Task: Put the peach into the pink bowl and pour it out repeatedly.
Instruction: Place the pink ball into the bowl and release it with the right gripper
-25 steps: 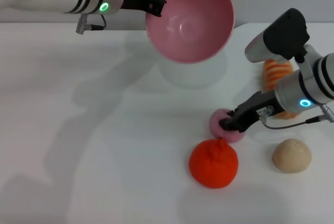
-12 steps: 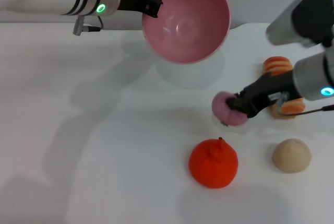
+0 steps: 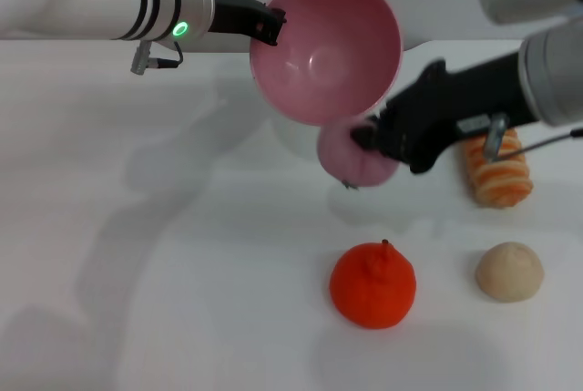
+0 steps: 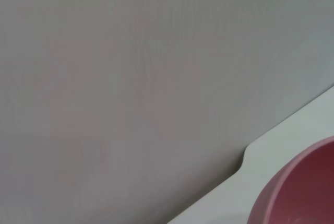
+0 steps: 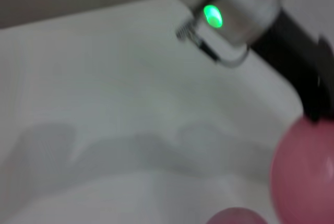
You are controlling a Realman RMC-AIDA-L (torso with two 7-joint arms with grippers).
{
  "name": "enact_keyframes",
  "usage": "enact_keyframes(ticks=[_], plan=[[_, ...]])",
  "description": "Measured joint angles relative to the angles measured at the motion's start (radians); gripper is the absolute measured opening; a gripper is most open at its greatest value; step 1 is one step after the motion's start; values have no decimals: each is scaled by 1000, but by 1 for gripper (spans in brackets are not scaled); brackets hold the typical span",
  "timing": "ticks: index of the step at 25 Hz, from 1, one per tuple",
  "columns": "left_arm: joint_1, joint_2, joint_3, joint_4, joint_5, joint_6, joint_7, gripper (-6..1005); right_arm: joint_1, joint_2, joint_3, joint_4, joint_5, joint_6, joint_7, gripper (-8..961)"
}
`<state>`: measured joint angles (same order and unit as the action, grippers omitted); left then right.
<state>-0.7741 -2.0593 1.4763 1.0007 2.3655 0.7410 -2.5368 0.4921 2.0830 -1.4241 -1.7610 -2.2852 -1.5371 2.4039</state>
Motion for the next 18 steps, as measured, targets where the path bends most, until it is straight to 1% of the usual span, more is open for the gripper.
enact_keyframes(ticks=[3, 7, 11, 12, 18], plan=[[0, 0, 1, 0, 0, 1, -1, 108, 5, -1, 23, -66, 9, -7, 0, 53], [2, -4, 31, 0, -9, 14, -6, 109, 5, -1, 61, -81, 8, 42, -11, 60], [-5, -7, 61, 3, -10, 33, -20, 110, -3, -3, 86, -42, 0, 116, -40, 67], [-9, -7, 69, 6, -10, 41, -26, 110, -6, -3, 90, -7, -1, 155, -57, 69], [-12, -8, 79, 10, -11, 53, -32, 111, -4, -5, 87, 69, -2, 212, -89, 79]])
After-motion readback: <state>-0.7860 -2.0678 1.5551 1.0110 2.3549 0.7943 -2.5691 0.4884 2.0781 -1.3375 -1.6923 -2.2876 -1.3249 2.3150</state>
